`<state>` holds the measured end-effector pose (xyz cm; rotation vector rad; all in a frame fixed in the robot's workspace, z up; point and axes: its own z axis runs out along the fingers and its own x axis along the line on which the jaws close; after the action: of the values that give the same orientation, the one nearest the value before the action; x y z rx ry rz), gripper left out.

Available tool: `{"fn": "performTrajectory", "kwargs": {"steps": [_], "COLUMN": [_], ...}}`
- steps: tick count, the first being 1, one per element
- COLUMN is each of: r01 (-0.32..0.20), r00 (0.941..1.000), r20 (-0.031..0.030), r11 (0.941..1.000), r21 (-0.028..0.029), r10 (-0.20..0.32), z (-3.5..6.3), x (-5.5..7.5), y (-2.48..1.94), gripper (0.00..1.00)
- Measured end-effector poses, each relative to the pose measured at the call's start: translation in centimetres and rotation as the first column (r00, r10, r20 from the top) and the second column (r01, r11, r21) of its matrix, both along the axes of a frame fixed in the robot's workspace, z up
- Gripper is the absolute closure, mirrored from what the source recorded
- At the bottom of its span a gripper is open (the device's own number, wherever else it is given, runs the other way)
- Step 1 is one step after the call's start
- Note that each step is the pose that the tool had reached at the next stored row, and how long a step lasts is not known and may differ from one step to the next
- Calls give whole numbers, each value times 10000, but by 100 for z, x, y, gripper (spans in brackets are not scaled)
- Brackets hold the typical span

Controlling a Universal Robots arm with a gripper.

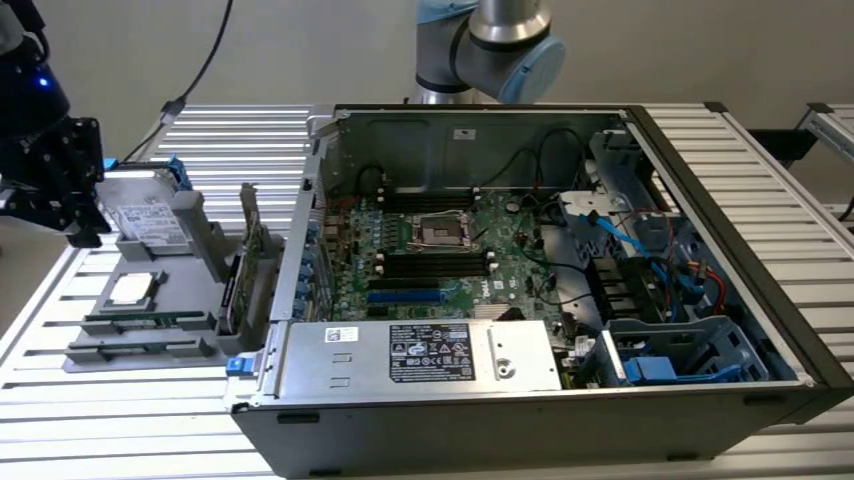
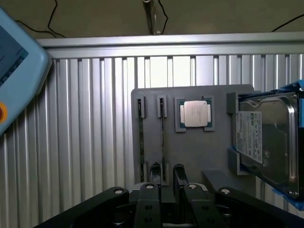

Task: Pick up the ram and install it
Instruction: 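Pick up the ram and move it above insertion slot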

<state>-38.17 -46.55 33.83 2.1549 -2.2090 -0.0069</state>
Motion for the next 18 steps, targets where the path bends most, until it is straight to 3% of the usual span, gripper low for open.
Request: {"fn": "performTrajectory", "kwargs": {"steps": [6, 7, 18], "r01": [-215, -247, -532], "r00": [9998, 9997, 9986], "r20": [1, 0, 1], "r11": [9998, 9997, 9985], "r21": [39, 45, 101], "r10": [215, 247, 532], "z": [-95, -113, -312], "x": [-19, -23, -48], "y": [-73, -85, -187], "gripper": [73, 67, 67]}}
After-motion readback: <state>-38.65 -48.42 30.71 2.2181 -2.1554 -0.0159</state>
